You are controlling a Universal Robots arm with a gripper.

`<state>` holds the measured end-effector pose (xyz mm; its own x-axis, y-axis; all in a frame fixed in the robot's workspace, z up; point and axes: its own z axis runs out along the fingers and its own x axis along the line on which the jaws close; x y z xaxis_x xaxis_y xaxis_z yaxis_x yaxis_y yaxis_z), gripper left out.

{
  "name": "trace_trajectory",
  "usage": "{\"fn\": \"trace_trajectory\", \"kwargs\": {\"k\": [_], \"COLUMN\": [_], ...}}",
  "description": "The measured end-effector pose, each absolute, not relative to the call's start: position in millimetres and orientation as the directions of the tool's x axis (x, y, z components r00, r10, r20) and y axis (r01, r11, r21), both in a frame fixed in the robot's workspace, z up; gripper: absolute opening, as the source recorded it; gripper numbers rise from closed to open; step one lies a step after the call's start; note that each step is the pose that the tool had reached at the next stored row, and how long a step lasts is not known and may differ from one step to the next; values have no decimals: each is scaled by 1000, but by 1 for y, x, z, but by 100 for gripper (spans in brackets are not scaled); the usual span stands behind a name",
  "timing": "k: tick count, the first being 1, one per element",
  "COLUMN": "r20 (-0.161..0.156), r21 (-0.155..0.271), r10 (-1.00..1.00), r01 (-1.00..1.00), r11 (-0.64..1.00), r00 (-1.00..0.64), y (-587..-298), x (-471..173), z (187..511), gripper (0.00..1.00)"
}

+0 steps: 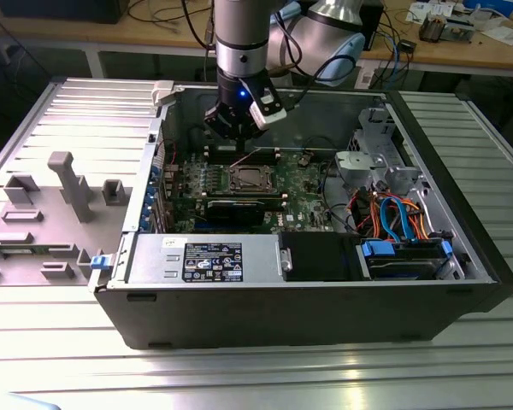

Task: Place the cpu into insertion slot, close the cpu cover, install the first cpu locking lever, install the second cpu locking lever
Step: 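Install the first cpu locking lever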

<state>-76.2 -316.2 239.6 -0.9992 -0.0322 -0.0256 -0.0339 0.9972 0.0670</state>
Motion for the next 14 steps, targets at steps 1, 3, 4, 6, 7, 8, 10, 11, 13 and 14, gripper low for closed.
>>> {"fn": "trace_trajectory", "kwargs": {"k": [1,3,4,6,7,8,10,11,13,14], "r20": [-26,-26,-26,-26,-26,-26,-26,-26,-26,-26], "r21": [67,68,68,68,68,68,68,68,68,68], "r10": [-32,-28,-27,-27,-28,-31,-31,-31,-31,-31], "r01": [-33,-29,-28,-28,-30,-33,-33,-33,-33,-33], "r11": [997,997,997,997,997,997,997,997,997,997], "r00": [-999,-999,-999,-999,-999,-999,-999,-999,-999,-999], "y": [-316,-316,-316,-316,-315,-314,-313,-313,-313,-313], "x": [-76,-73,-72,-72,-72,-72,-71,-71,-69,-69], "z": [239,237,236,235,234,234,233,232,231,231], "gripper": [11,11,11,11,11,11,11,11,11,11]}}
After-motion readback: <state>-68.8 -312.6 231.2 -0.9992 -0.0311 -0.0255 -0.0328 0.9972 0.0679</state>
